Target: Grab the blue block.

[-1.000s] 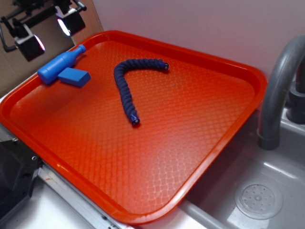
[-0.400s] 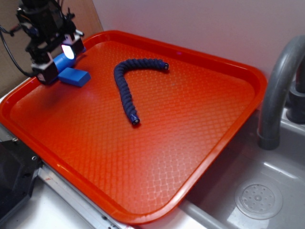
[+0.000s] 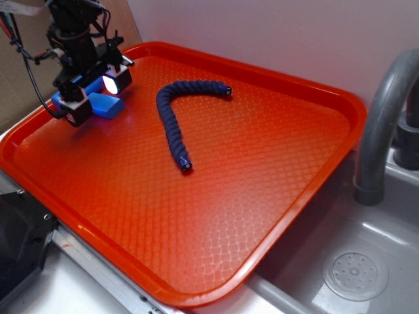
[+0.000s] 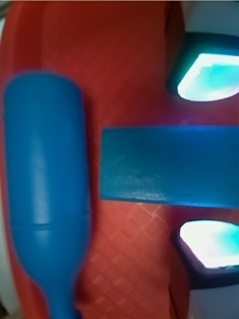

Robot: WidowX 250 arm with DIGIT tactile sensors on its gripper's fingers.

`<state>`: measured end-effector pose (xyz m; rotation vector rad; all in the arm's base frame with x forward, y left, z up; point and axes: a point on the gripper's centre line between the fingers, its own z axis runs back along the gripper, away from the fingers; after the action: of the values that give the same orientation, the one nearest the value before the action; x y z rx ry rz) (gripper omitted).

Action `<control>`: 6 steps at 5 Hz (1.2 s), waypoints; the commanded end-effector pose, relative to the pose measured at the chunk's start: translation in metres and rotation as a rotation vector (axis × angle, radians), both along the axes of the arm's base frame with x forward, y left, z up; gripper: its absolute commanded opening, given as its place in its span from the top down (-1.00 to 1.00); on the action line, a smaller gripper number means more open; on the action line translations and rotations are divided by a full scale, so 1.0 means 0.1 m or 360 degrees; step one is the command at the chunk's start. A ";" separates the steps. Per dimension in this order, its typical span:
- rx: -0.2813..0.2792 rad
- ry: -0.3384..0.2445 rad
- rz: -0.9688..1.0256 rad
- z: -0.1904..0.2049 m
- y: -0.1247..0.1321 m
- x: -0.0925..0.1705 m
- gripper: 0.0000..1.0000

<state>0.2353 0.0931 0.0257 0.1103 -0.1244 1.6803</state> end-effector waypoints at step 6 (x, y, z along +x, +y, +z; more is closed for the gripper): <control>-0.0087 -0.0042 -0.0918 0.56 -0.02 0.17 1.00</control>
<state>0.2567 0.0740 0.0652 0.0250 -0.0584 1.0894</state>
